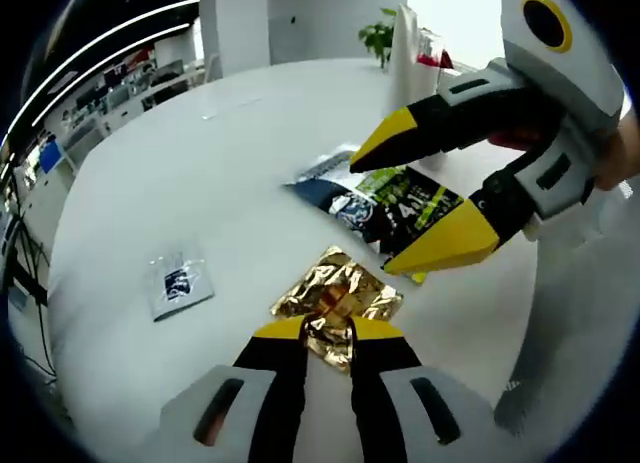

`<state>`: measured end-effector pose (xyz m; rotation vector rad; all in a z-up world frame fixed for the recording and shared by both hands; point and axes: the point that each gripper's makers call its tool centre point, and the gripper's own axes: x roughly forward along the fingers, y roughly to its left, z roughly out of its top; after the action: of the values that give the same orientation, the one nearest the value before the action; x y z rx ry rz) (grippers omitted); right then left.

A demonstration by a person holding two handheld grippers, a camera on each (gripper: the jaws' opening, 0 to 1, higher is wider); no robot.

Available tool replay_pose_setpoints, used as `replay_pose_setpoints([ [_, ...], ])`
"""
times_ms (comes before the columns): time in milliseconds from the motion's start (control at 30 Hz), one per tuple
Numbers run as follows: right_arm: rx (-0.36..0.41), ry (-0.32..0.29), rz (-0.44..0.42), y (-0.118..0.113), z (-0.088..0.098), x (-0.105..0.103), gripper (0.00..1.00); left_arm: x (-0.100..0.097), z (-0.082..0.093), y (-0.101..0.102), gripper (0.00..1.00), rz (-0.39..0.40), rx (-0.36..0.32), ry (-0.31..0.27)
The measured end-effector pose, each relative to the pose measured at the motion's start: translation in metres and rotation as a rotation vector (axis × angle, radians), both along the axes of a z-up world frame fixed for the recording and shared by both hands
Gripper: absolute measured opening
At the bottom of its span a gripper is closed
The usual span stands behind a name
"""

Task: Arrange the skincare products in the storage area until every visible bottle or jar stands upright without overlapping.

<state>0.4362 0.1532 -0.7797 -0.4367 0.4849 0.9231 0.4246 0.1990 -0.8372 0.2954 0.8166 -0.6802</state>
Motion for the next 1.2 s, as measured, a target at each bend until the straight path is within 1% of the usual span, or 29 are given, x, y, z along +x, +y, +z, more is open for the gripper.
replay_pose_setpoints([
  [200, 0.025, 0.008, -0.012, -0.008, 0.009, -0.009, 0.47, 0.003, 0.001, 0.001, 0.2, 0.0, 0.022, 0.005],
  [367, 0.023, 0.008, -0.023, -0.017, 0.013, -0.015, 0.48, 0.001, 0.004, 0.001, 0.21, 0.0, 0.022, -0.003],
  [567, 0.038, 0.007, -0.043, -0.025, 0.02, -0.02, 0.5, 0.001, 0.022, -0.001, 0.21, -0.009, 0.01, -0.035],
  [700, 0.055, 0.003, -0.061, -0.031, 0.026, -0.022, 0.51, 0.003, 0.03, 0.002, 0.24, 0.019, -0.019, -0.049],
  [833, 0.067, 0.001, -0.077, -0.038, 0.031, -0.025, 0.53, -0.002, 0.038, 0.002, 0.28, 0.05, -0.054, -0.044],
  [933, 0.068, 0.006, -0.087, -0.043, 0.032, -0.029, 0.55, -0.007, 0.04, 0.003, 0.31, 0.062, -0.067, -0.034],
  [1033, 0.072, 0.009, -0.093, -0.047, 0.032, -0.03, 0.57, -0.012, 0.042, 0.004, 0.35, 0.067, -0.07, -0.023],
  [1200, 0.081, 0.011, -0.099, -0.054, 0.036, -0.035, 0.6, -0.02, 0.045, 0.006, 0.42, 0.092, -0.092, -0.001],
])
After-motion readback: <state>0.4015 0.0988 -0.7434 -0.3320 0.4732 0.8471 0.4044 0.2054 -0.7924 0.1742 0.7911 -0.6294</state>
